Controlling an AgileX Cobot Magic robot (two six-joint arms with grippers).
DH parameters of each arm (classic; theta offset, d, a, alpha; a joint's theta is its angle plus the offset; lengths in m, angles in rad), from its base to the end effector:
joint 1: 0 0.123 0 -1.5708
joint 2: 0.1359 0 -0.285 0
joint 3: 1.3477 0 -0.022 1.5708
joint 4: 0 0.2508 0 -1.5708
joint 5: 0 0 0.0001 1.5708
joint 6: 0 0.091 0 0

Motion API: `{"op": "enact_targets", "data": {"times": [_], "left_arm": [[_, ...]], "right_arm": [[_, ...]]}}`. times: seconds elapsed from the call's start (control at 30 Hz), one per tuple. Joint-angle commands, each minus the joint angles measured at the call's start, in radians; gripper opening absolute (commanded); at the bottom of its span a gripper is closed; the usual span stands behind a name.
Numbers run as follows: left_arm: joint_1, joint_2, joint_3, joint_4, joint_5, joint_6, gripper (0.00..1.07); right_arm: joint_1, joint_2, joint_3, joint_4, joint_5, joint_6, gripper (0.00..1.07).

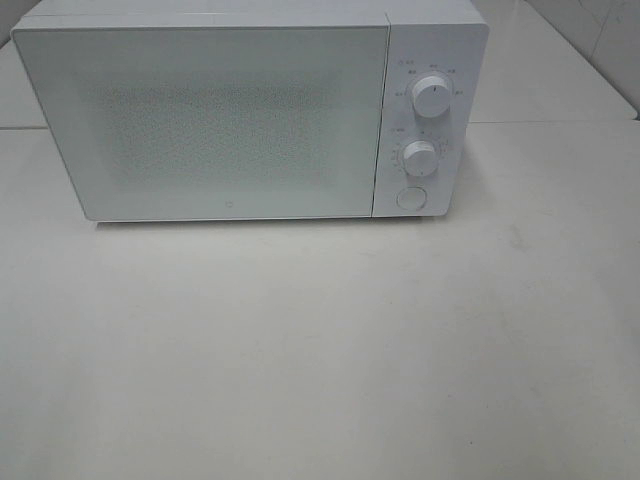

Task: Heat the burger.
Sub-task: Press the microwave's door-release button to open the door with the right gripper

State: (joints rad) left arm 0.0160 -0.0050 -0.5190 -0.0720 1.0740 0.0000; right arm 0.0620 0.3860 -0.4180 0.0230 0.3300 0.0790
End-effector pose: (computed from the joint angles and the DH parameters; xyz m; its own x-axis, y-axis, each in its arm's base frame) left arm -0.0084 -0.0059 0.2816 -0.4466 -0.0414 -0.8938 0.0253 0.9979 -0.0589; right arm 0.0881 0.0062 0.2976 -0.2147 0.0874 -0.9728 -0.0479 0.9938 0.0999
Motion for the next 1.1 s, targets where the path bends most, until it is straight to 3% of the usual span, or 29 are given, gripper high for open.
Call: {"op": "enact_targets", "data": {"times": [0.03,1.0,1.1], "left_arm": [[0.003,-0.016,0.003,-0.008,-0.009,0.000,1.00],[0.003,-0.016,0.003,-0.008,-0.009,0.000,1.00],[0.003,-0.016,0.003,-0.008,-0.009,0.000,1.00]], "right_arm": [[-0.001,0.110,0.003,-0.006,-0.124,-0.007,0.75],[-0.001,0.849,0.004,-0.042,-0.959,-0.031,0.75],[-0.001,0.865,0.007,-0.039,-0.977,-0.040,0.75]]}}
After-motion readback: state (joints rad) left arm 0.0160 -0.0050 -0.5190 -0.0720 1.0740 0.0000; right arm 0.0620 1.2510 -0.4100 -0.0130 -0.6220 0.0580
